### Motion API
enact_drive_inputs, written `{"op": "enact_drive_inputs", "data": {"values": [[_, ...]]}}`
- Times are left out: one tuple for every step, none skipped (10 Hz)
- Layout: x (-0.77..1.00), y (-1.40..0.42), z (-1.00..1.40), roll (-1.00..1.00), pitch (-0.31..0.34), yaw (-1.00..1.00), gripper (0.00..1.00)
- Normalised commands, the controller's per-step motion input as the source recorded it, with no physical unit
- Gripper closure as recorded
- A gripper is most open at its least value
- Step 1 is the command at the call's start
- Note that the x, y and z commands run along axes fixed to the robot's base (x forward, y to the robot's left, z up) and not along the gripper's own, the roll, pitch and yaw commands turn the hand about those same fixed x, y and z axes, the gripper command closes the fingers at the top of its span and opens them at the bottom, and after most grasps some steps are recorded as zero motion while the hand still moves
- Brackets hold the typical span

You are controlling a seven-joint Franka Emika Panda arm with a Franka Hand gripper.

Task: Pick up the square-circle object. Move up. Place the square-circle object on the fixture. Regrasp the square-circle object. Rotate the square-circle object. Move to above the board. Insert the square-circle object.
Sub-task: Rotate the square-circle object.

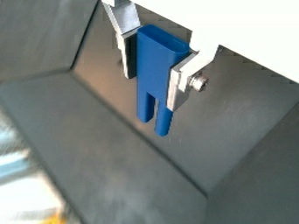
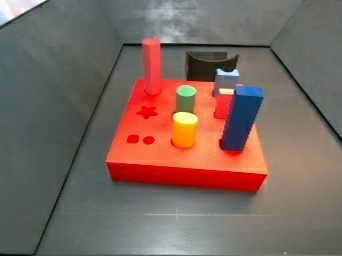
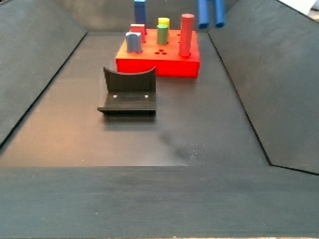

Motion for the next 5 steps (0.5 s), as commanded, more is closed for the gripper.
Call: {"op": "enact_drive_inputs", "data": {"values": [[-0.08, 0.08, -0.02, -0.97, -0.030, -1.00, 1.00], [-0.10, 0.07, 0.01, -0.96, 0.012, -1.00, 1.00], [-0.04, 0.03, 0.00, -0.94, 0.087, -1.00, 1.00], [0.01, 0.02, -0.01, -0.93, 0.146, -1.00, 1.00], [0.00, 0.02, 0.00, -0.92, 0.224, -1.00, 1.00]]}}
